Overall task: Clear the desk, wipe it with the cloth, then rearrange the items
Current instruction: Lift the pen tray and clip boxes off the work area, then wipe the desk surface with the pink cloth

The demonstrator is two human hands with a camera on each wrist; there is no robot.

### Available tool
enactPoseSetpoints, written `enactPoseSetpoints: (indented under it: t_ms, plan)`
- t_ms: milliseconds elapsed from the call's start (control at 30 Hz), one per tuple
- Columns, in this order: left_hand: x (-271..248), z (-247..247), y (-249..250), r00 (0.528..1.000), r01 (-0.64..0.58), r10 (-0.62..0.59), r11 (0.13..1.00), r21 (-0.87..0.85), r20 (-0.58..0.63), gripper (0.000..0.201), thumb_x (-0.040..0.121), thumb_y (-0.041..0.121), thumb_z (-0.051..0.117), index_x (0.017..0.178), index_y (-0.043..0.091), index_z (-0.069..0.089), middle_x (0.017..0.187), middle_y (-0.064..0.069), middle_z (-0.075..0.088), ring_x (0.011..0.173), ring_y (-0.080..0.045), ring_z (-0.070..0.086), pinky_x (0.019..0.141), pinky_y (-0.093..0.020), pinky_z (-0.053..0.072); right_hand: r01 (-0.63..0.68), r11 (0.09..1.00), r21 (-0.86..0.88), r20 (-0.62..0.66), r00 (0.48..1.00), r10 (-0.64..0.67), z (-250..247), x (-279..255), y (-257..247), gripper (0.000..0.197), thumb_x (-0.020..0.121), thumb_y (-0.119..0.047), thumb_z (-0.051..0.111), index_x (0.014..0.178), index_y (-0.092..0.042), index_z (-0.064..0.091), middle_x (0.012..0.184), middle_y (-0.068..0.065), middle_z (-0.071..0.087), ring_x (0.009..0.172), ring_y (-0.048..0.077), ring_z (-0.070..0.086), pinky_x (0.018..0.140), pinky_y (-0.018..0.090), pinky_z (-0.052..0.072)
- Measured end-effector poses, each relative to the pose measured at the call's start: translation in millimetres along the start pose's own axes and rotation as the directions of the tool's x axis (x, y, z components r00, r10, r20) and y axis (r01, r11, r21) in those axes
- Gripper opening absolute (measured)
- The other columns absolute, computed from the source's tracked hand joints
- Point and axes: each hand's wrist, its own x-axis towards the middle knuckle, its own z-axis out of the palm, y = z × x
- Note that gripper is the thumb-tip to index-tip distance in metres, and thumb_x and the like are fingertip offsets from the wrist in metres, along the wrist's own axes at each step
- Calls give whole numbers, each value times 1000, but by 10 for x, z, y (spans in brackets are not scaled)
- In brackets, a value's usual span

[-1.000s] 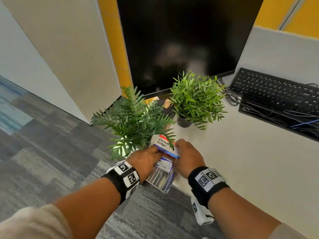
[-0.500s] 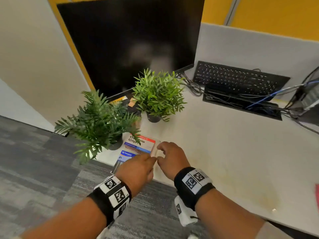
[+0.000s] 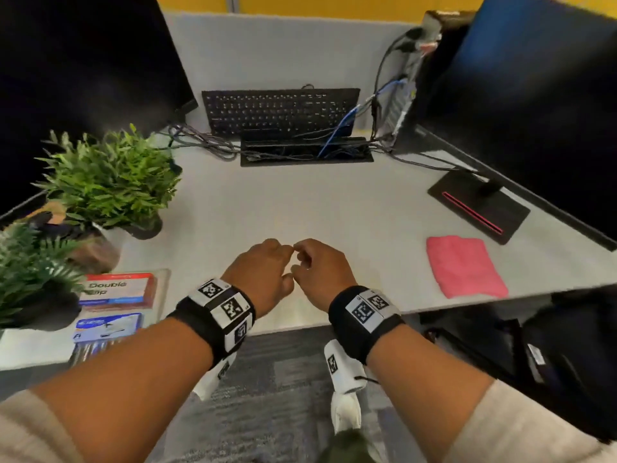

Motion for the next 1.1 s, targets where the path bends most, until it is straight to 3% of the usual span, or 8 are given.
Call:
enactPoseSetpoints:
  t_ms: [200,300,467,633,767,900,1033,1100]
  plan:
    - [644,174,936,987,-151,149,988,23,64,52,91,38,49,139,23,39,127,-1,51,113,-22,53,93,-38,48,-150,989,-7,-123,981,148,-865,-99,1000,36,90,-20,59,126,-17,58,115,0,64,90,7,52,84,19,40]
    - [1066,303,1284,976,-175,163,982,72,146,55,92,39,47,143,23,33,135,-2,45,123,-24,47,99,-40,44,-262,962,-74,-184,952,245,-1274,-87,1567,37,89,-23,59,126,-17,58,118,2,63,105,17,59,90,25,44]
    - [1708,527,1543,937,-191,129,967,166,323,61,94,42,43,148,22,24,155,-4,26,140,-26,30,111,-43,35,-414,869,-269,-218,905,364,-1675,13,2294,41,86,-28,55,126,-18,56,125,7,57,116,27,53,101,36,44]
    - [2305,769,1582,912,-186,78,954,236,404,61,96,44,38,151,27,17,161,-3,8,147,-28,15,116,-44,28,-430,805,-408,-131,900,415,-1777,120,2618,82,81,-64,50,148,-25,22,152,13,26,140,34,26,113,49,31]
    - [2657,867,1549,889,-155,27,957,246,457,59,98,37,33,152,32,10,163,0,0,148,-30,9,119,-45,23,-471,739,-482,-100,868,487,-1608,215,2686,113,70,-84,39,153,-17,1,159,18,3,146,41,5,112,60,17]
    - [2822,872,1508,874,-138,19,967,212,486,61,97,28,35,152,32,8,162,-1,-4,149,-31,4,120,-47,18,-489,740,-462,-158,867,473,-1452,321,2708,77,93,-53,38,154,-14,12,160,21,5,147,43,2,113,64,13]
    - [2871,877,1464,882,-143,38,971,191,469,62,96,25,36,152,31,11,162,-5,0,147,-34,11,119,-45,21,-440,756,-484,-180,896,406,-1436,450,2774,68,81,-24,64,144,-10,43,152,24,33,140,44,31,105,65,32]
    - [2876,860,1445,873,-152,40,969,193,486,62,97,24,35,153,29,7,162,-4,-3,148,-31,7,121,-41,16,-411,793,-450,-146,910,389,-1453,556,2788,66,88,-17,54,150,-15,31,159,19,17,147,37,15,114,60,19]
